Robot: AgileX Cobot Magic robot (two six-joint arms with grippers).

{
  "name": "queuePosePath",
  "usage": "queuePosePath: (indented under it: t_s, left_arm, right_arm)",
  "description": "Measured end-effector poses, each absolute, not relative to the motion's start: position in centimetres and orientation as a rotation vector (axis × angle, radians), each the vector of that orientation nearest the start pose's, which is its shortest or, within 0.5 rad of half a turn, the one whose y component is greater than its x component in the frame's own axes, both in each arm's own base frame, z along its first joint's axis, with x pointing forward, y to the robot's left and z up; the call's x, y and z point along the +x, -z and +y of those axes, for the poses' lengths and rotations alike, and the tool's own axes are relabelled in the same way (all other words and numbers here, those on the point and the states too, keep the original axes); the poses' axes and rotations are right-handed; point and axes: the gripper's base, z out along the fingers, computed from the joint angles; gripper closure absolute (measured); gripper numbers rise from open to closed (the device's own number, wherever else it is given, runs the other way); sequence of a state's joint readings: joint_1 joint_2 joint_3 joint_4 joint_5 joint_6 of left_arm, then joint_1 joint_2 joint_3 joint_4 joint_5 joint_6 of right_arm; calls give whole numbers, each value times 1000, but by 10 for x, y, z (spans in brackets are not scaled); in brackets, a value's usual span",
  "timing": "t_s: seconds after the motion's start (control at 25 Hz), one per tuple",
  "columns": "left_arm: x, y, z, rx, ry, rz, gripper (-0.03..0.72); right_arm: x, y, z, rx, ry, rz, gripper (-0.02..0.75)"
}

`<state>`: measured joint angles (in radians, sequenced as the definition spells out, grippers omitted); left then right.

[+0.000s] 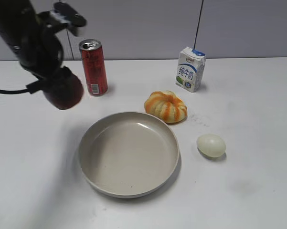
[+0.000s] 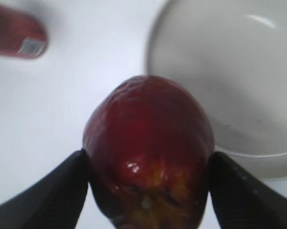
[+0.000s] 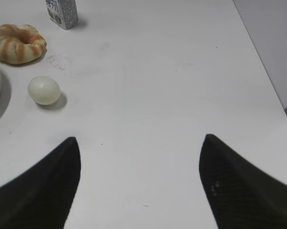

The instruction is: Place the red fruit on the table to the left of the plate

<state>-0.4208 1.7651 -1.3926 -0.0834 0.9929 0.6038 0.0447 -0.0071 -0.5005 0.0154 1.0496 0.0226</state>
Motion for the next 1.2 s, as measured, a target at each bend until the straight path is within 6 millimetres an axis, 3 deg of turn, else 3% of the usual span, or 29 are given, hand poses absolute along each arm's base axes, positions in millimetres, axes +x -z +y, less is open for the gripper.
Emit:
queuePosePath:
  t_s: [0.16,0.28,0.56,0.64,0.76,0.92,1.08,1.2]
  left_arm:
    - [358,-244,-105,1163,17,2587,113]
    - [372,-225,-90,1104,8,2633,113]
    - [384,-174,-92,1086,91,2749,113]
    - [385,-165,-92,1086,111,2775,111]
    - [385,-166,-93,1081,116,2772,32]
    - [387,-190,-94,1069,121,2753,15]
    - [383,-251,-90,934,98,2755,17]
    - [374,-296,-68,681,7,2772,24]
  right_arm:
    - [-6,-278,1,-23,-61,2026,153]
    - [-6,-278,1,-23,-61,2026,153]
    - [-6,-278,1,-23,-61,2026,153]
    - [-6,-278,1,-23,-61,2026,153]
    - [-6,-278,1,-23,-61,2026,153]
    - [-6,-278,1,-23,-61,2026,153]
    - [-6,-278,1,-23,-61,2026,153]
    - [-6,-278,1,-23,-61,2026,153]
